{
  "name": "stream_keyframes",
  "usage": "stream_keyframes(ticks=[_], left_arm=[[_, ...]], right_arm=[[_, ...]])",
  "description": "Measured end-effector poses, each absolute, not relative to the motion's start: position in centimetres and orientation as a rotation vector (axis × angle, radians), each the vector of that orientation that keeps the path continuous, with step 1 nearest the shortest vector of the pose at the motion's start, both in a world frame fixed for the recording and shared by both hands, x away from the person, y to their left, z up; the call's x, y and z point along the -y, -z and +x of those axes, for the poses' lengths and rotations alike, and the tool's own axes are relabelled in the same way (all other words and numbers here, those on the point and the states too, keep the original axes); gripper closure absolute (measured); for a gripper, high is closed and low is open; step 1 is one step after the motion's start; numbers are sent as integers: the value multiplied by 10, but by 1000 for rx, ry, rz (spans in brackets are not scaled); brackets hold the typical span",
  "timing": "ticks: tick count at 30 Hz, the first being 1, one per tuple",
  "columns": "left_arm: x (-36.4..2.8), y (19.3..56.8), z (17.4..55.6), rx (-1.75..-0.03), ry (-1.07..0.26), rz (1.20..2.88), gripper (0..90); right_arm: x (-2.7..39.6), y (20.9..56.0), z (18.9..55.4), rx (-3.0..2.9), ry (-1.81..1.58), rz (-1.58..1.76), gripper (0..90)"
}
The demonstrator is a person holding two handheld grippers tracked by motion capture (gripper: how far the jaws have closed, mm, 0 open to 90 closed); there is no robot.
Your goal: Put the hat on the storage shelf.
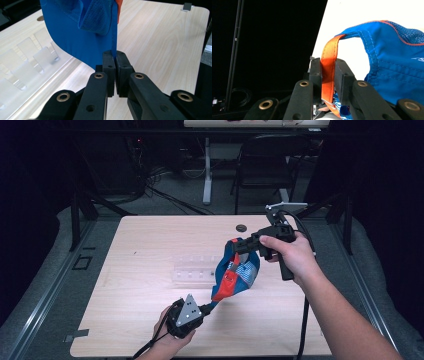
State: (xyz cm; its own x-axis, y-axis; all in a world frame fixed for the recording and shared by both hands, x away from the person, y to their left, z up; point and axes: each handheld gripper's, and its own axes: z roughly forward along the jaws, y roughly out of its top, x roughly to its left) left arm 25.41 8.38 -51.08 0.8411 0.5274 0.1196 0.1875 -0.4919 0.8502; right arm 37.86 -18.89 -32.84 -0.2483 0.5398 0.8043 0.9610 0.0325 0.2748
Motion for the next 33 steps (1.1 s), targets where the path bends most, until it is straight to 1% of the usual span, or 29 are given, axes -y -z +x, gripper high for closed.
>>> stream_keyframes(ticks=[6,17,33], left_arm=[[-88,504,261,-533,-481,2037,884],[-92,497,283,-561,-542,1973,884],[-87,501,312,-574,-589,1940,884]], right_arm=[[189,329,377,1833,1123,-1503,781],[186,345,381,1811,1104,-1510,780],[188,372,391,1789,1070,-1535,780]])
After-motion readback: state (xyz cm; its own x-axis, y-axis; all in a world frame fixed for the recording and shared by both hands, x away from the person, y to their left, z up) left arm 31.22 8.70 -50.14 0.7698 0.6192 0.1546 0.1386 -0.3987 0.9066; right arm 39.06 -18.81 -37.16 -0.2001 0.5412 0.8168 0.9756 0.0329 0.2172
